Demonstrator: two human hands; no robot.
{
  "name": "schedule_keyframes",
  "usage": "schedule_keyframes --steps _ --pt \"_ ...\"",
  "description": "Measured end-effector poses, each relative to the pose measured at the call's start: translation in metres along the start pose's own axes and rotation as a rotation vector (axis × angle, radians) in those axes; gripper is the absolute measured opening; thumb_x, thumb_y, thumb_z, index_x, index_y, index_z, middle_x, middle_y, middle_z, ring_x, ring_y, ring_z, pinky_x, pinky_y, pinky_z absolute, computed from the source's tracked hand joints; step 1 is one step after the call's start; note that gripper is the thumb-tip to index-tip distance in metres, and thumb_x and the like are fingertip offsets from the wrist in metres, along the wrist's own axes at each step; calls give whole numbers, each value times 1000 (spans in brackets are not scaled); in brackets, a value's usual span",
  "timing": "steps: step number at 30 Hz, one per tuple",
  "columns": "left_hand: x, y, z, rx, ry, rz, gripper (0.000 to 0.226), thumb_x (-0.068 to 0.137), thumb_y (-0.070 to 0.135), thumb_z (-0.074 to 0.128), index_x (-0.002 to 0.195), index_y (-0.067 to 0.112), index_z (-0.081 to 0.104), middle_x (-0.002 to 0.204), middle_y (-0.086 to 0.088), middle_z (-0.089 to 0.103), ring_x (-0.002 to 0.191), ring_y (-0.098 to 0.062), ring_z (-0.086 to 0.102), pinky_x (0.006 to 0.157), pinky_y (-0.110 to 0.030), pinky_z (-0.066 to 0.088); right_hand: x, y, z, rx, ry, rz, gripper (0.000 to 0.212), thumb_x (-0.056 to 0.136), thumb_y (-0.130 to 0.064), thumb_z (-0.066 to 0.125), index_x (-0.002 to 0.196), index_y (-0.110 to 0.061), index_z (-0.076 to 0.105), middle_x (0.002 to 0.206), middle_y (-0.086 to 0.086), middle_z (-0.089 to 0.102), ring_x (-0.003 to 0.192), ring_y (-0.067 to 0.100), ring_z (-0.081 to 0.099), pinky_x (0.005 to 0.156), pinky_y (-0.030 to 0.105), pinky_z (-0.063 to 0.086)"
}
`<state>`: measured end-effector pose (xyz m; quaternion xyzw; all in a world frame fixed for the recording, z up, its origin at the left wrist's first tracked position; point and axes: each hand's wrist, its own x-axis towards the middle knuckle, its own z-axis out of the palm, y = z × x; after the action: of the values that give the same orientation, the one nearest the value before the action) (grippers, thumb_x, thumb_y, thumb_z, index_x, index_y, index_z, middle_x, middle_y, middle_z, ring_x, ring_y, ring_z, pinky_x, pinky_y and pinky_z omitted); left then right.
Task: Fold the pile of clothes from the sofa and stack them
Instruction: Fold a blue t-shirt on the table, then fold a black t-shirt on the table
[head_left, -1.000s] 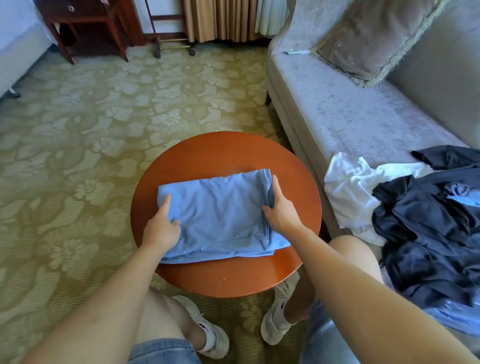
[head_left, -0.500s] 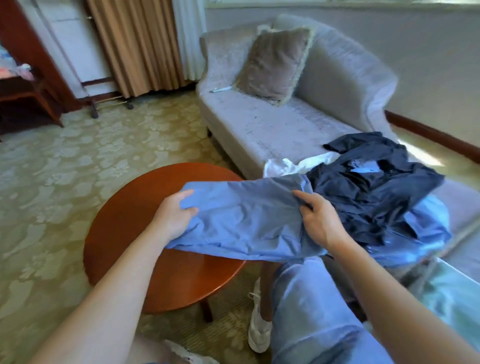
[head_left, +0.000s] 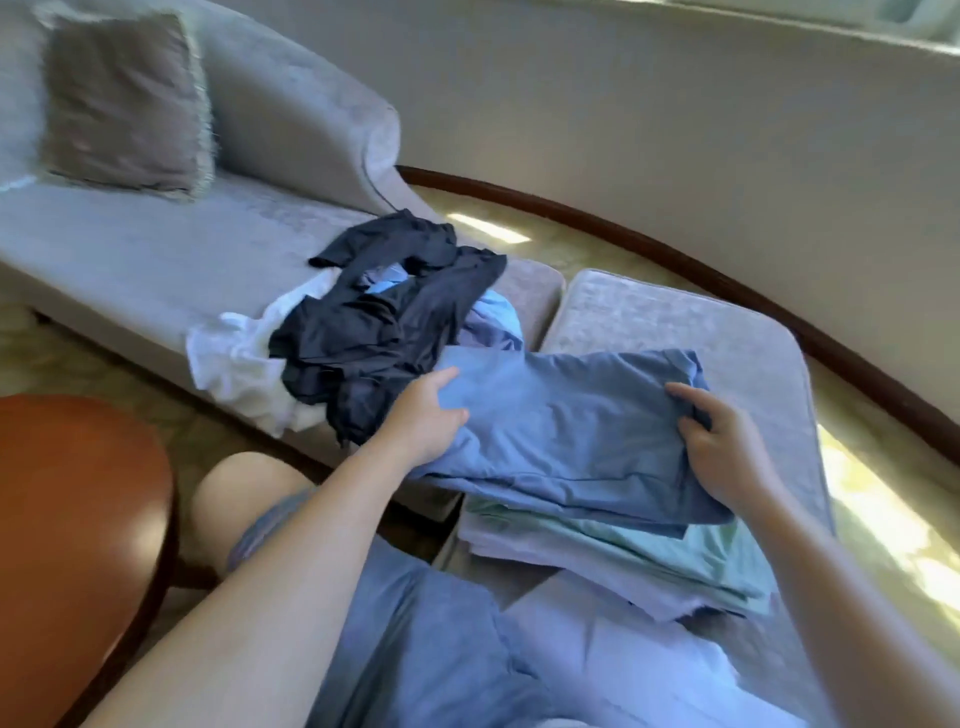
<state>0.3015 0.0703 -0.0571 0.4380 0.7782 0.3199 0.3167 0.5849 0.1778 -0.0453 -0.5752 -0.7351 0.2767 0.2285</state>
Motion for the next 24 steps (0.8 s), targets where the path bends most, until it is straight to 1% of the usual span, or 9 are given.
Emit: schedule_keyframes --steps 2,3,4,6,8,10,15,19,24 --pt "1 -8 31 121 -156 -16 69 92 21 62 152 16 28 156 -6 28 140 -21 33 108 -24 27 -5 39 -3 -147 -93 143 43 94 -3 47 133 -16 57 133 16 55 95 30 60 74 30 45" --pt "0 -15 40 175 -213 -33 72 92 27 63 153 20 25 156 -6 26 140 -23 34 111 -28 28 -9 54 -3 -240 -135 222 44 93 -8 50 135 -17 56 136 17 49 94 31 60 74 32 48" --pt "-1 -22 46 203 -237 -56 73 92 33 62 153 23 23 156 -6 25 138 -24 35 112 -33 30 -12 64 -2 -322 -144 278 45 91 -13 53 136 -18 55 142 17 41 104 35 57 83 37 49" --pt "0 -32 43 211 -192 -95 71 93 40 58 153 24 24 154 -5 26 136 -25 38 110 -36 34 -12 66 7 -364 -84 276 46 89 -18 59 134 -18 55 149 17 31 125 40 44 103 45 41" --pt "3 -39 30 237 -113 -112 68 94 43 55 152 24 25 154 -4 28 136 -24 38 110 -37 34 -2 45 22 -322 -45 156 42 87 -17 63 129 -13 60 146 19 36 126 41 43 107 45 36" --pt "5 -45 7 273 -32 -137 64 96 45 52 152 26 26 153 -3 32 135 -25 39 109 -40 36 13 12 47 -273 -75 2 38 85 -17 65 123 -11 65 141 17 44 119 39 50 103 44 40" --pt "1 -63 -68 409 168 -204 59 97 44 49 150 25 32 149 -3 40 129 -27 46 102 -44 44 47 -66 135 -317 -385 -350 37 86 -19 61 123 -15 64 131 10 53 116 35 55 98 41 44" --pt "1 -81 -122 524 277 -297 52 96 38 50 144 24 41 141 -5 49 126 -28 48 100 -45 44 78 -123 193 -368 -530 -474 41 91 -23 56 131 -20 57 132 8 50 121 32 52 100 41 43" --pt "14 -107 -166 508 374 -433 50 95 38 52 143 26 43 137 -1 53 124 -26 50 102 -45 43 86 -150 243 -552 -694 -686 37 96 -28 48 132 -23 52 133 1 46 116 29 54 91 37 45"
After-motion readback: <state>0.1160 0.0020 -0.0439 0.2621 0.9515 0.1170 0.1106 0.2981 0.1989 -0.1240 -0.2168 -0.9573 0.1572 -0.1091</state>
